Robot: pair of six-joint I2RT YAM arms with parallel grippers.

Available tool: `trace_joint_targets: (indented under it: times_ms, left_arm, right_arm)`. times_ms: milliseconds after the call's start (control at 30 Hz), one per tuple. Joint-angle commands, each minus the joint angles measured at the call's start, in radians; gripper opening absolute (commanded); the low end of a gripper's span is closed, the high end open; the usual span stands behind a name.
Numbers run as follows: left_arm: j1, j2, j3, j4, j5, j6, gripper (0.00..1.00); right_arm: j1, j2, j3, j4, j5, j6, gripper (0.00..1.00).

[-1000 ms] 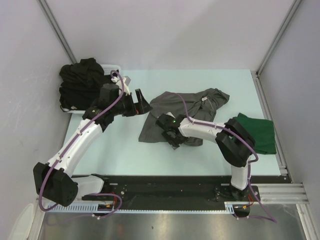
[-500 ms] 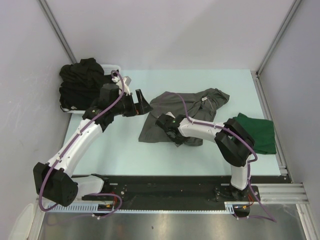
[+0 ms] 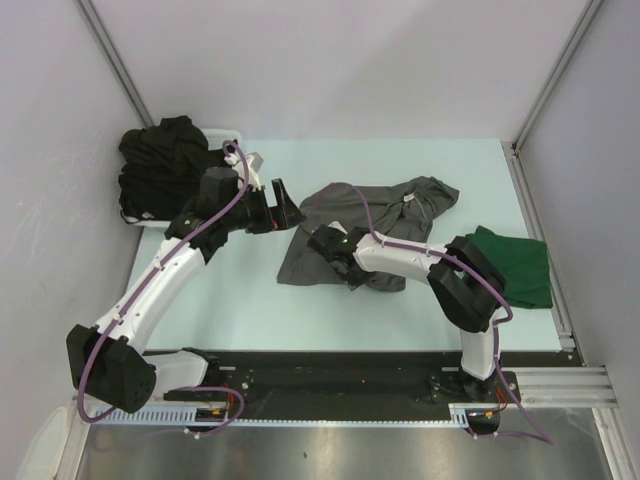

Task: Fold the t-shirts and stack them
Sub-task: Flatten out the tshirt

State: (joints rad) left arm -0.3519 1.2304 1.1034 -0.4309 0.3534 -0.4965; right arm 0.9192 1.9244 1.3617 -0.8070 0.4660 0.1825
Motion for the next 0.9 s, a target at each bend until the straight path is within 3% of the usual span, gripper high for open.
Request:
trace_joint_targets:
  times_ms: [0, 67, 100, 267, 467, 867]
  left_arm:
    - [0.002, 0.009, 0.012, 0.018, 0.032, 0.015, 0.99]
    - [0.002, 0.011, 0.012, 0.017, 0.03, 0.015, 1.0]
    - [0.002, 0.011, 0.012, 0.017, 0.029, 0.015, 1.0]
    - [0.002, 0.014, 0.007, 0.02, 0.03, 0.013, 0.99]
    - [0.002, 0.026, -0.004, 0.004, 0.039, 0.022, 1.0]
    - [-0.005, 0.092, -0.091, -0.075, -0.05, 0.013, 1.0]
  right_arm:
    - [0.007, 0.016, 0.03, -0.009, 0.014, 0.008, 0.39]
    - [0.007, 0.019, 0.028, -0.012, 0.008, 0.014, 0.26]
    - [0.007, 0.024, 0.025, -0.012, 0.007, 0.018, 0.12]
    - [0.007, 0.038, 0.02, -0.026, 0.014, 0.023, 0.01]
    - [-0.009, 0.018, 0.046, -0.08, 0.078, 0.035, 0.0]
    - [-0.18, -0.062, 0.076, -0.196, 0.21, 0.129, 0.0]
